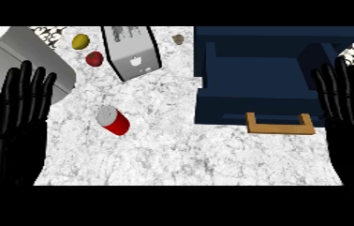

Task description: Pick up the can, place it into the drawer and close the drawer

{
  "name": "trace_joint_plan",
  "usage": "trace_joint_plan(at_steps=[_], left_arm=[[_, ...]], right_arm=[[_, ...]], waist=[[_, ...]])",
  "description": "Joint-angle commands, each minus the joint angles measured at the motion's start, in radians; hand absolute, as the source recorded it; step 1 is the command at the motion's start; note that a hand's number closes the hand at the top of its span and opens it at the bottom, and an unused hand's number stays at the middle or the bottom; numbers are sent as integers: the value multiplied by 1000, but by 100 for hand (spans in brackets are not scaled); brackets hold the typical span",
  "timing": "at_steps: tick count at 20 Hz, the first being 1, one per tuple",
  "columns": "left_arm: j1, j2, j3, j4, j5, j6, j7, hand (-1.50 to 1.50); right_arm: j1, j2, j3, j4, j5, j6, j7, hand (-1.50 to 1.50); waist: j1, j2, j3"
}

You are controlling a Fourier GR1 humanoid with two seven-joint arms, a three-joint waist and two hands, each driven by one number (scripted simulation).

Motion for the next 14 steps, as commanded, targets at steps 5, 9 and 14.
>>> trace_joint_plan(at_steps=[5,9,14], left_arm=[[-21,26,-7,-32,38,-62,24,-150],[56,74,38,70,16,-40,226,-150],[126,99,67,-83,75,-72,342,-150]], right_arm=[[-28,26,0,-9,-31,-11,84,-150],[89,67,-61,53,32,-130,188,-150],[180,45,-99,-62,-15,-100,233,-150]], waist=[[-29,11,-20],[-33,15,-19],[-30,9,-20]])
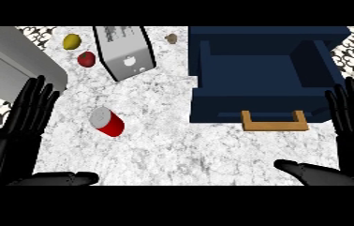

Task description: Pick up the can, place it into the drawer and close the drawer

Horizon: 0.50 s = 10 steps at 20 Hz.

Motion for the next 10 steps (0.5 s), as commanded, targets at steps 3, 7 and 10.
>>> trace_joint_plan(at_steps=[3,7,10], left_arm=[[120,13,11,-162,18,-21,121,-150],[96,-5,-11,-193,1,-24,164,-150],[129,12,43,-281,59,-31,247,-150]], right_arm=[[117,-22,-92,-69,-88,46,20,-150],[187,-42,-164,-83,-175,128,-40,-150],[222,-18,-149,-100,-155,130,-23,-150]], waist=[[2,-2,-1],[-3,-1,-1],[0,-2,-1]])
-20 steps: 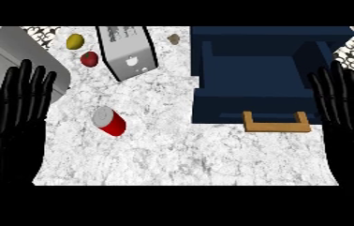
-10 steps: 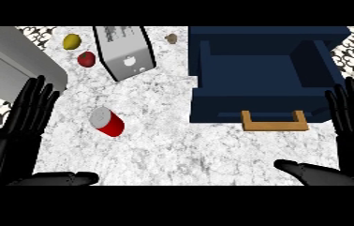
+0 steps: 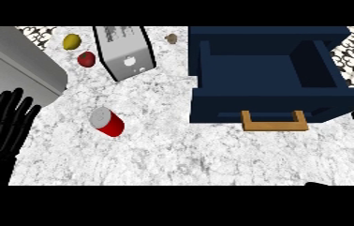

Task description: Pick up the can, place it into the drawer and close the drawer

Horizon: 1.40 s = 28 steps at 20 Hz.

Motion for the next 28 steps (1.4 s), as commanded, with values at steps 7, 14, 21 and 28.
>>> trace_joint_plan(at_steps=[7,14,21,28], left_arm=[[76,-29,137,-83,183,-23,82,-150],[-141,-7,201,40,270,81,210,-150],[-110,-100,112,182,222,42,82,-150],[-145,-126,81,307,166,66,17,-150]], right_arm=[[51,-37,-131,3,-110,102,-27,-150],[123,39,-95,23,-53,156,-111,-150],[147,-26,-243,-60,-235,223,-8,-150],[128,-32,-316,29,-255,294,-57,-150]], waist=[[3,0,-1],[-4,1,0],[-5,1,-1],[-4,1,-1]])
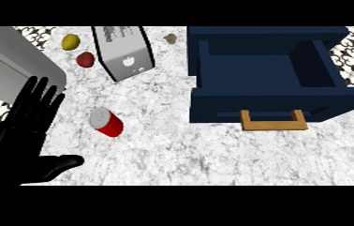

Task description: Pick up the can, place it into the drawer and close the drawer

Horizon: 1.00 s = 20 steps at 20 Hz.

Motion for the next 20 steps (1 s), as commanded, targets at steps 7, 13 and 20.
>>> trace_joint_plan(at_steps=[7,13,20], left_arm=[[-30,-36,-44,237,-104,3,-182,-150],[-17,-27,-29,347,-113,-15,-288,-150],[25,-42,-87,465,-153,96,-450,-150]], right_arm=[[45,56,-56,-20,3,91,-40,-150],[57,60,-113,-86,-87,101,51,-150],[-7,46,-128,-32,-56,112,64,-150]], waist=[[-1,0,0],[-1,0,0],[2,0,0]])
